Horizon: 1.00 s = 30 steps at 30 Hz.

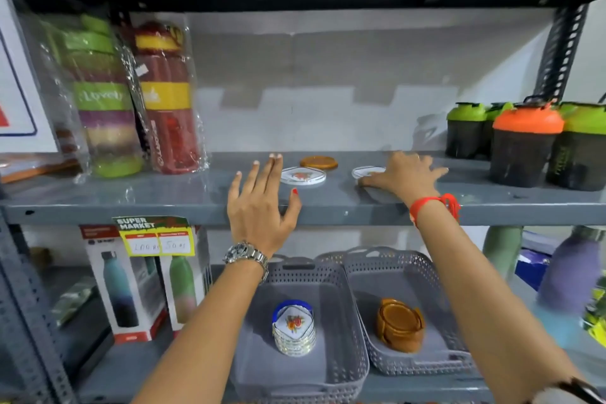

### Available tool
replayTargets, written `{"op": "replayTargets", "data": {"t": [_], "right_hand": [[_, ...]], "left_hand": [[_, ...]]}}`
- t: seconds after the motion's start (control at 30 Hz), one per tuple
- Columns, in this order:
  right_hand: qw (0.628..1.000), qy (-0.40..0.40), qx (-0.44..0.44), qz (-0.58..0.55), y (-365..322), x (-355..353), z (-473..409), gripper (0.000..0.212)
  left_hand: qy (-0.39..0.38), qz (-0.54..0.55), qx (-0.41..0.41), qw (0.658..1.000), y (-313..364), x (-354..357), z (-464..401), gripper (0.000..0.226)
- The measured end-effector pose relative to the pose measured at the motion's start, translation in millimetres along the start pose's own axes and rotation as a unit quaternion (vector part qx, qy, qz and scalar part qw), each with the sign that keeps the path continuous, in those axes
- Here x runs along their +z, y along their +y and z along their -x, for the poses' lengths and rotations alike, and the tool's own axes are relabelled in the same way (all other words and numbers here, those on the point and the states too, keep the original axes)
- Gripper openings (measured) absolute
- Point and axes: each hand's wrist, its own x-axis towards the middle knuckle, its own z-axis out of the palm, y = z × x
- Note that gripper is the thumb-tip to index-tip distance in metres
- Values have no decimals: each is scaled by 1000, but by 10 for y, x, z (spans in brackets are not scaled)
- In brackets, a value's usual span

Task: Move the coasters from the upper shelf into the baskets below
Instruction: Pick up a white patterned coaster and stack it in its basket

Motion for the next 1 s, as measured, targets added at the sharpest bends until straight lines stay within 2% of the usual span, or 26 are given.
{"op": "replayTargets", "data": {"t": [0.17,0.37,0.53,0.67,0.8,0.87,1.0], "right_hand": [[996,-78,28,-42,10,-31,-110,90],[996,-46,22,-70,27,69,-179,91],[992,100,-45,-63,-8,32,-21,88],[965,210,-116,-104,-64,-24,199,96],[899,338,-192,-200,-136,-105,493,105],[859,394,-231,-232,-150,-125,617,98],[807,466,-270,-242,-153,-152,792,92]], "left_hand": [[-3,1,-1,1000,10,-11,-6,59],[-7,4,-4,1000,10,-7,-6,58],[-9,7,-4,1000,20,-21,-5,58],[-8,10,-6,1000,24,-22,-10,57],[-12,11,-7,1000,14,-17,-2,57],[-18,15,-9,1000,7,-17,0,57],[-35,6,-14,999,21,-37,-5,60]]}}
